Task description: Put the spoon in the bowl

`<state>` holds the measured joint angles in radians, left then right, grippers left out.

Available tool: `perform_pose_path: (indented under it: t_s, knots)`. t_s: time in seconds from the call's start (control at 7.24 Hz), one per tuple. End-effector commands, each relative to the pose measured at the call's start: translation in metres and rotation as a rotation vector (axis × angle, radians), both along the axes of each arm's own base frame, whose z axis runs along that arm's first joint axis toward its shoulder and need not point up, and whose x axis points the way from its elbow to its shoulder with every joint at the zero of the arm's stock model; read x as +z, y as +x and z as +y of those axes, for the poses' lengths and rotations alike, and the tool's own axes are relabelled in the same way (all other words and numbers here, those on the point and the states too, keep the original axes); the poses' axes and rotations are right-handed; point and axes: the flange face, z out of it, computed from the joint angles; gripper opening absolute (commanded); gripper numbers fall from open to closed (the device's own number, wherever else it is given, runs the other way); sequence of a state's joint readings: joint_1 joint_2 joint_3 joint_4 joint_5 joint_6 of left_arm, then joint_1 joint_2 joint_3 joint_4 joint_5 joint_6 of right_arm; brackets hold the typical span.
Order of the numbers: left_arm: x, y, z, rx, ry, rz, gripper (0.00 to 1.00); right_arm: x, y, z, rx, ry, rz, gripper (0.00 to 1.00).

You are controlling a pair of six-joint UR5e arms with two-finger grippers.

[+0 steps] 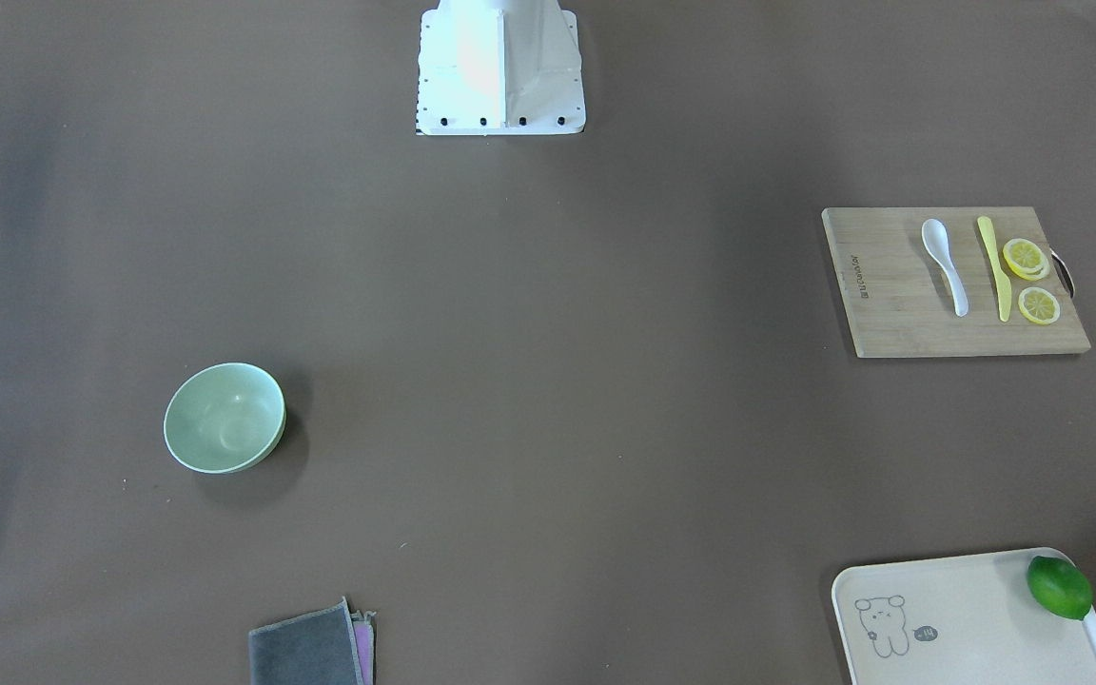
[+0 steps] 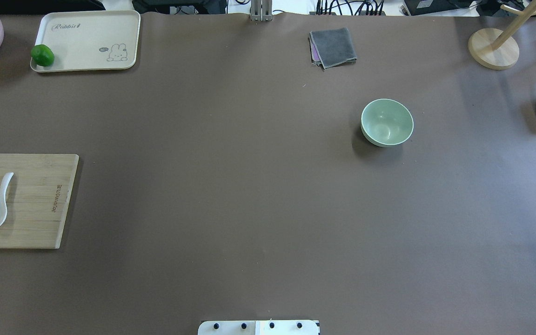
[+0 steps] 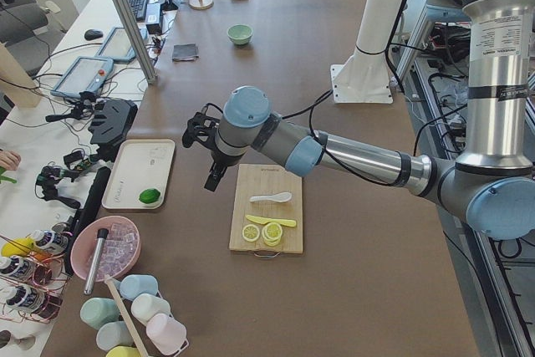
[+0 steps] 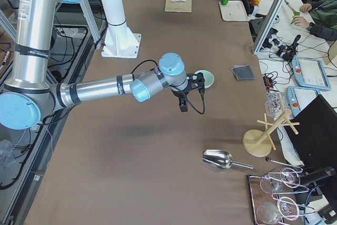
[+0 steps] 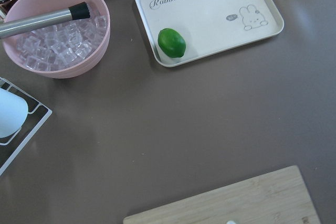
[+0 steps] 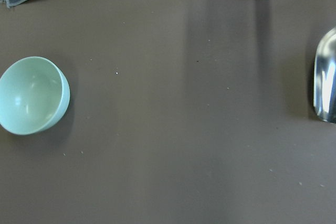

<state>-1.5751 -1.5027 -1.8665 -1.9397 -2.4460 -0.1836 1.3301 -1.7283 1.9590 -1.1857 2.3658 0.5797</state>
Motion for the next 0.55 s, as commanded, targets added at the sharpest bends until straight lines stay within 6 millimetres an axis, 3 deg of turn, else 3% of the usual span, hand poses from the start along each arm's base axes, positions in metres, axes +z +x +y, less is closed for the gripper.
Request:
perform_pose_path:
  t_s: [0.0, 0.28, 0.41]
  knots:
    - [0.006, 0.018, 0.008, 0.019, 0.029, 0.029, 0.98, -0.05, -0.114, -0.031, 0.105, -0.086, 0.023, 1.0]
    - [0.007, 0.018, 0.008, 0.02, 0.028, 0.028, 0.98, -0.076, -0.214, -0.04, 0.226, -0.092, 0.048, 0.98]
    - [0.007, 0.018, 0.008, 0.021, 0.03, 0.028, 0.98, -0.064, -0.254, -0.045, 0.256, -0.093, 0.024, 0.97]
